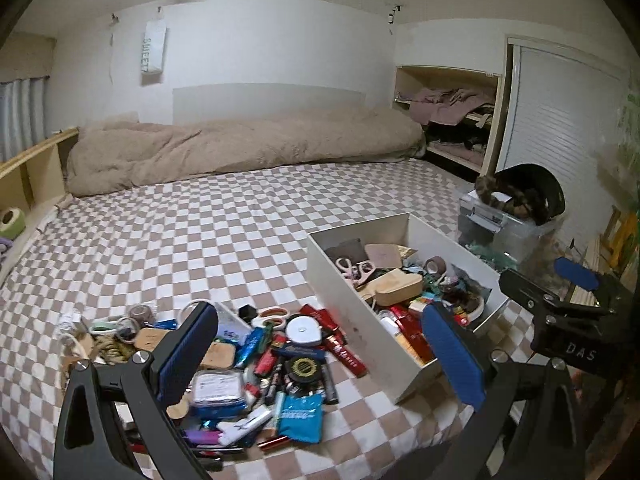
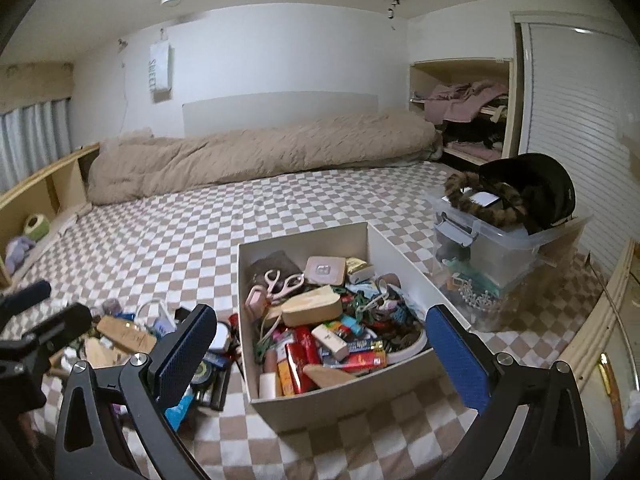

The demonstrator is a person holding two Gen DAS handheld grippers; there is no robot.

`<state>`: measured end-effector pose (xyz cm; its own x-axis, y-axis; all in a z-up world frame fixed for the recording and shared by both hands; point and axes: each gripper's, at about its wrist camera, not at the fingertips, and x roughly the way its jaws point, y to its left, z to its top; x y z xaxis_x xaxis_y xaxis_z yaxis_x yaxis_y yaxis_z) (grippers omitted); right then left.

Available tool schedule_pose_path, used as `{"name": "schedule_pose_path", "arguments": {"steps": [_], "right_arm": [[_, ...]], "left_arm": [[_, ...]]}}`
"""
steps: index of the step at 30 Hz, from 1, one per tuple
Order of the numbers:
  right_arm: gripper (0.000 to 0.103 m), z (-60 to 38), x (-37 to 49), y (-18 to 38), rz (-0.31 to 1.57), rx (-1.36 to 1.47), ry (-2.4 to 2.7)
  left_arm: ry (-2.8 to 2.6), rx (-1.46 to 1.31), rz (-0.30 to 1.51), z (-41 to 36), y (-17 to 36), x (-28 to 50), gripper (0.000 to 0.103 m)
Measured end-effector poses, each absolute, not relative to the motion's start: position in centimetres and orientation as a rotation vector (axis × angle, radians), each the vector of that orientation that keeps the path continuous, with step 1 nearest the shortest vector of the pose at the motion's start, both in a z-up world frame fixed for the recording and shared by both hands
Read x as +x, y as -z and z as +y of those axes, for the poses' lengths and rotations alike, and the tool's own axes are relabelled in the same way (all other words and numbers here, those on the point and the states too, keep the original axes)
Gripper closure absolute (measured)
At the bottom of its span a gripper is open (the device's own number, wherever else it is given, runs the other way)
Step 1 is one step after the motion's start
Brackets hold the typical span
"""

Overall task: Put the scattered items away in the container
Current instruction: 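Withdraw both tools from the box back toward the pile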

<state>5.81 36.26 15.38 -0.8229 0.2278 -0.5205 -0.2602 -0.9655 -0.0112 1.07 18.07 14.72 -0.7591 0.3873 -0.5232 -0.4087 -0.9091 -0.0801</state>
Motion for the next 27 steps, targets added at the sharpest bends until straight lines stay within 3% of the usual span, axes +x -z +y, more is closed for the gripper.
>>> {"name": "schedule_pose_path", "arguments": {"steps": [27], "right_arm": [[0.0,32.2,10.6,-16.4,-0.027,-0.751,-2.778]], "left_arm": [[-2.579,-0.782,-0.024,13.8,-14.8,4.9,0.0]]}}
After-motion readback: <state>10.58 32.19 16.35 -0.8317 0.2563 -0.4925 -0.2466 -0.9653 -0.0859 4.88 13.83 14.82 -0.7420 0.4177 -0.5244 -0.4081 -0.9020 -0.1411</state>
